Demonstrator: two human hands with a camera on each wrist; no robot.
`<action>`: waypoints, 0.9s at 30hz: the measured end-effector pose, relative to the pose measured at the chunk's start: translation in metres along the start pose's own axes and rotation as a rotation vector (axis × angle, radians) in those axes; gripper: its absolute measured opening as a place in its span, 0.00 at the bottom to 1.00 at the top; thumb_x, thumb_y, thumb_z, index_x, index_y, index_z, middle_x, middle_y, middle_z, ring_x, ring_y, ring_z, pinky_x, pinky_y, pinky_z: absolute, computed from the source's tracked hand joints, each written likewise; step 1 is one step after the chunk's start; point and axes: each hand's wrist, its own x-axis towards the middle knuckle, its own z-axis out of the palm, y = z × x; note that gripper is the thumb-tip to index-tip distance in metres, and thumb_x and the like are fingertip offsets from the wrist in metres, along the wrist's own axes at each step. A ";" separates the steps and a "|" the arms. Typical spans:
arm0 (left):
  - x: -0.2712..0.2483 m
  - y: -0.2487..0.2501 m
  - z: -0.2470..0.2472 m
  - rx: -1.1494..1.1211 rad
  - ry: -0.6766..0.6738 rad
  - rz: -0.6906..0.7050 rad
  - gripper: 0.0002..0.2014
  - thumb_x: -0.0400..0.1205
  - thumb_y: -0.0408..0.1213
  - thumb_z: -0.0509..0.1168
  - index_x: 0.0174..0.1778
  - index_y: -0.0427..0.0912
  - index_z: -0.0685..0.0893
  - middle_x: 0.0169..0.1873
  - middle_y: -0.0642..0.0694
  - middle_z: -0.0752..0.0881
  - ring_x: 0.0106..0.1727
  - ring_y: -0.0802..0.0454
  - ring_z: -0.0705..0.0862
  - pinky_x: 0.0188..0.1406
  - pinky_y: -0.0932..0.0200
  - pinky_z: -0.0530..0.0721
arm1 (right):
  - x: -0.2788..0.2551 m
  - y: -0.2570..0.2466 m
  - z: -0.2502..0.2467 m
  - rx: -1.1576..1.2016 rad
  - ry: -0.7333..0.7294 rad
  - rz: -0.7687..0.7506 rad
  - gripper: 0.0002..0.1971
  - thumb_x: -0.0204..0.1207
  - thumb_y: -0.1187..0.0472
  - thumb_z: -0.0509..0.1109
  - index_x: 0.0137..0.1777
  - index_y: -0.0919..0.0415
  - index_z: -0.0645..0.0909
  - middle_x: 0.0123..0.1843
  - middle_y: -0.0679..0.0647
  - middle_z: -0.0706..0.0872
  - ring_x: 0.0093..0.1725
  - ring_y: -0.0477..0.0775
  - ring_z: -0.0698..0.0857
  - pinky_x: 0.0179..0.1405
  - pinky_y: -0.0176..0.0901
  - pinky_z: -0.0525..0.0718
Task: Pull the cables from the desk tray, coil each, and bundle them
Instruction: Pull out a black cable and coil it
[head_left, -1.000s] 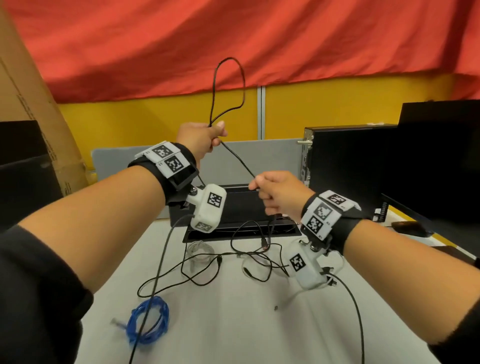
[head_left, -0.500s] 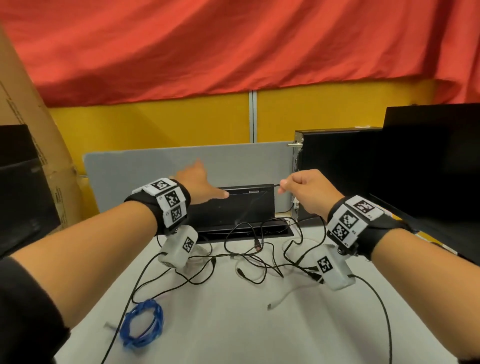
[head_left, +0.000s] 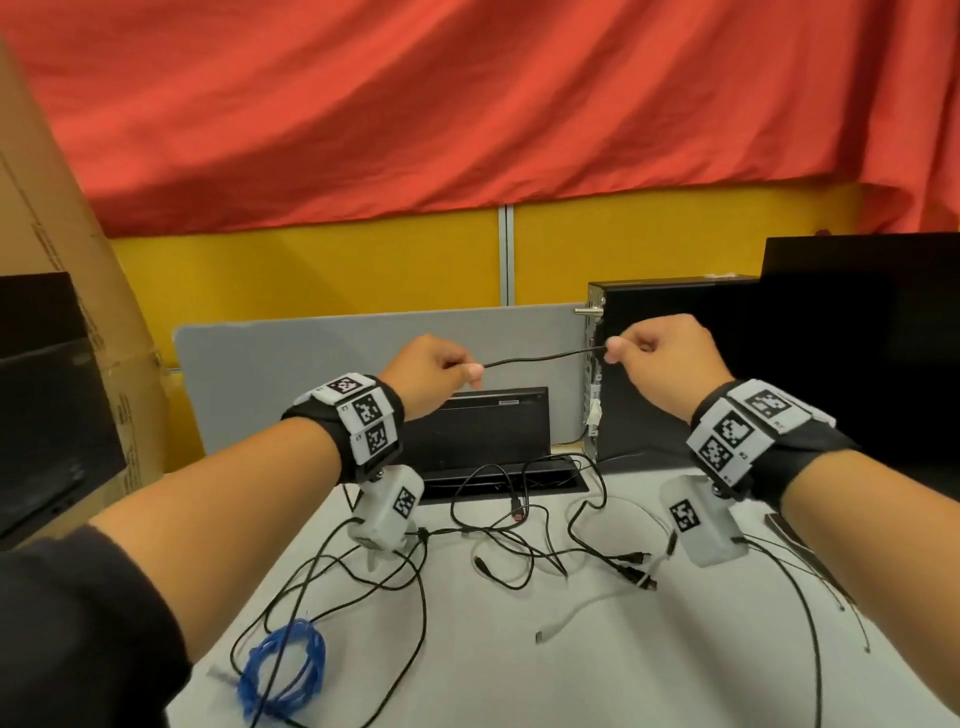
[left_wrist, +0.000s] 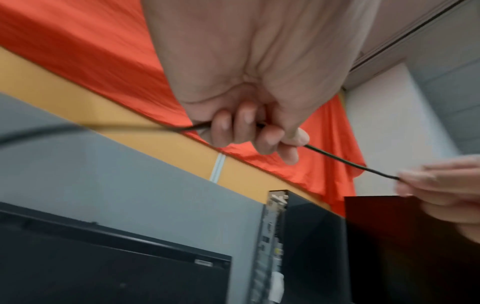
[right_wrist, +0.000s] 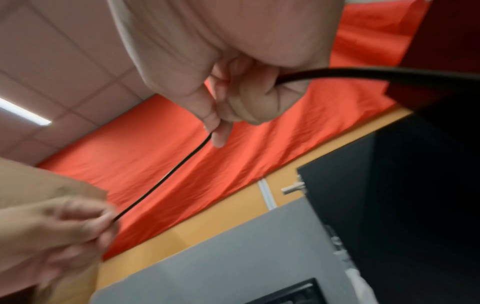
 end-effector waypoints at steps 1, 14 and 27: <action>0.000 -0.008 -0.006 0.014 0.016 -0.024 0.13 0.85 0.44 0.64 0.35 0.50 0.87 0.22 0.49 0.73 0.21 0.59 0.68 0.25 0.63 0.67 | 0.000 0.007 -0.003 -0.013 0.041 0.033 0.13 0.79 0.54 0.70 0.35 0.57 0.89 0.26 0.44 0.83 0.28 0.40 0.79 0.27 0.33 0.70; 0.001 -0.047 -0.050 0.172 0.105 -0.102 0.12 0.84 0.47 0.66 0.35 0.53 0.89 0.17 0.55 0.73 0.19 0.56 0.68 0.27 0.61 0.68 | -0.006 0.044 0.003 -0.126 0.116 0.423 0.11 0.80 0.58 0.69 0.39 0.62 0.86 0.38 0.57 0.86 0.40 0.57 0.82 0.45 0.46 0.80; 0.001 -0.015 -0.038 0.068 0.060 -0.019 0.12 0.83 0.45 0.67 0.36 0.50 0.90 0.13 0.57 0.71 0.16 0.60 0.64 0.22 0.63 0.65 | -0.015 -0.005 0.017 -0.344 -0.429 0.263 0.08 0.79 0.61 0.65 0.51 0.62 0.84 0.49 0.57 0.88 0.46 0.54 0.85 0.47 0.45 0.83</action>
